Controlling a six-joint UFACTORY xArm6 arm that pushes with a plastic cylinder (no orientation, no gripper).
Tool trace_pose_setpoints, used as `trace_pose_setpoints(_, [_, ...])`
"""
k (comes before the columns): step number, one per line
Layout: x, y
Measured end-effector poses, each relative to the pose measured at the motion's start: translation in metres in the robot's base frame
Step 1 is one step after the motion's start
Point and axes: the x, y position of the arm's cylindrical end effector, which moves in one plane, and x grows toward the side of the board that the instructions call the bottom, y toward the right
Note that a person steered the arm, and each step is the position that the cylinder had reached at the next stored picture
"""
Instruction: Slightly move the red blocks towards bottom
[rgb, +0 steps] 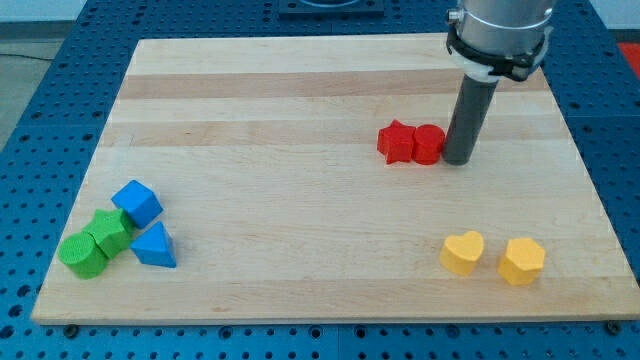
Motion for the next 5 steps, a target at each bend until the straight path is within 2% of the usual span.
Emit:
trace_pose_setpoints(1, [-0.014, -0.020])
trace_pose_setpoints(2, [-0.021, -0.078])
trace_pose_setpoints(3, [-0.027, -0.062])
trace_pose_setpoints(4, [-0.070, -0.055])
trace_pose_setpoints(5, [-0.081, -0.102])
